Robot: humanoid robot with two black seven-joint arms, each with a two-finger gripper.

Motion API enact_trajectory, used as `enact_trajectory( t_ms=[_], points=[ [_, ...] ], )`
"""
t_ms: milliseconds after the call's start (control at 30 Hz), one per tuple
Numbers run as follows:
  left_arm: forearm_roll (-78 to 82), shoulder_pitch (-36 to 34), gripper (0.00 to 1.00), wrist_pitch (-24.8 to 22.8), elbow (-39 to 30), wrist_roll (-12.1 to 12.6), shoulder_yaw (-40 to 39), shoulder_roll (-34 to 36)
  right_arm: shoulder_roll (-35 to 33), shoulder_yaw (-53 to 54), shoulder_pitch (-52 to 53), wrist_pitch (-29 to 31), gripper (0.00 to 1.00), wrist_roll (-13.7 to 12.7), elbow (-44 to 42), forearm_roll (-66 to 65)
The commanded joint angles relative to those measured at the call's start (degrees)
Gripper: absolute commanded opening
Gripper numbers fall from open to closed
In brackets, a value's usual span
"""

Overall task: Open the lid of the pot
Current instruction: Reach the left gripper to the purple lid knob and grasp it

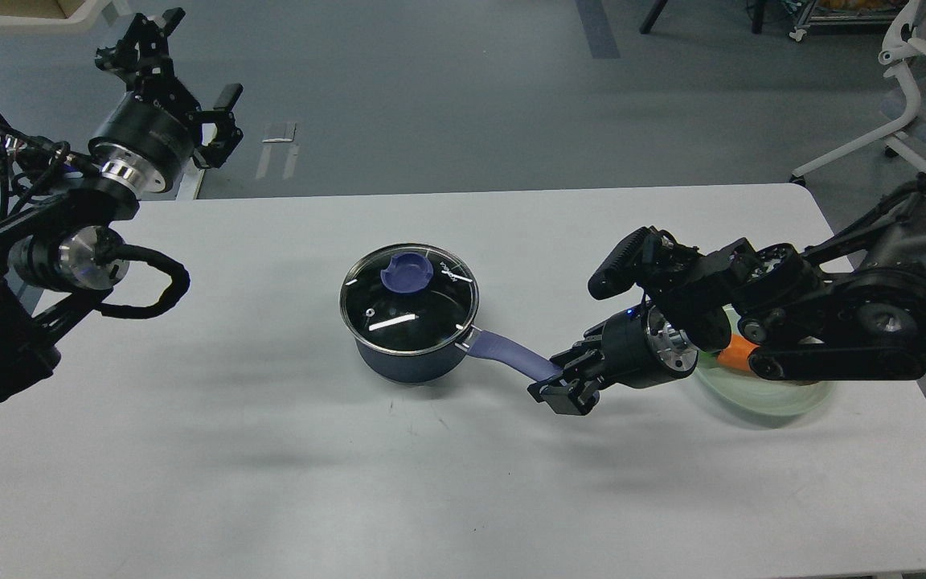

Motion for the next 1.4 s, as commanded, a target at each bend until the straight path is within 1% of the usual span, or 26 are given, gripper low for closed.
enact_trajectory(
  t_ms=[0, 167, 333, 433, 533, 600, 633, 733, 767, 833, 1000, 1167, 1367],
  points=[
    [8.33, -1.97, 0.99, -0.19, -2.51, 0.03, 1.7, 2.04, -0.01, -0.01, 0.16, 0.01, 0.38, 0.01, -0.17, 0.0],
    [30.72, -4.87, 0.99, 0.07, -8.39, -0.05, 2.32, 3.1, -0.1, -0.01, 0.16, 0.01, 0.35, 0.01, -0.17, 0.0],
    [63.66, -5.58, 0.99, -0.01, -15.78, -0.23, 2.32, 2.4, 0.08, 0.08, 0.51, 0.01, 0.31, 0.01, -0.17, 0.0],
    [77.05, -5.4, 0.99, -0.01, -16.4, -0.14, 3.28, 0.65, 0.17, 0.26, 0.86, 0.01, 0.3, 0.01, -0.17, 0.0],
    [84.88, -5.67, 0.99, 0.25, -15.97, -0.05, 6.53, -1.38, 0.17, 0.34, 0.95, 0.01, 0.28, 0.01, -0.17, 0.0],
    [89.54, -5.67, 0.99, 1.56, -15.88, 0.12, 8.12, -1.47, 0.08, 0.34, 0.95, 0.01, 0.28, 0.09, -0.17, 0.09],
    [91.92, -5.49, 0.99, 3.39, -15.79, 0.21, 8.56, -1.56, 0.08, 0.34, 0.86, 0.01, 0.27, 0.1, -0.17, 0.09],
    [98.07, -5.4, 0.99, 8.41, -14.13, 2.75, 12.15, -1.74, 0.08, 0.34, 0.42, 0.09, 0.26, 0.1, -0.17, 0.09],
    [99.92, -5.75, 0.99, 9.55, -13.07, 3.72, 14.69, -1.74, 0.17, 0.34, 0.42, 0.01, 0.26, 0.1, -0.17, 0.0],
    [101.6, -6.45, 0.99, 10.88, -11.32, 4.51, 18.21, -2.09, 0.25, 0.43, 0.6, 0.09, 0.26, 0.18, -0.17, 0.0],
    [101.87, -7.08, 0.99, 12.02, -8.59, 4.52, 22.09, -3.67, 0.25, 0.43, 0.69, 0.18, 0.26, 0.36, -0.17, 0.0],
    [101.61, -6.81, 0.99, 14.66, -5.51, 4.52, 24.38, -6.48, 0.25, 0.43, 0.77, 0.18, 0.26, 0.36, -0.17, 0.0],
    [101.26, -5.76, 0.99, 15.54, -4.72, 4.52, 26.14, -7.19, 0.17, 0.43, 0.69, 0.18, 0.26, 0.36, -0.17, -0.09]
  ],
)
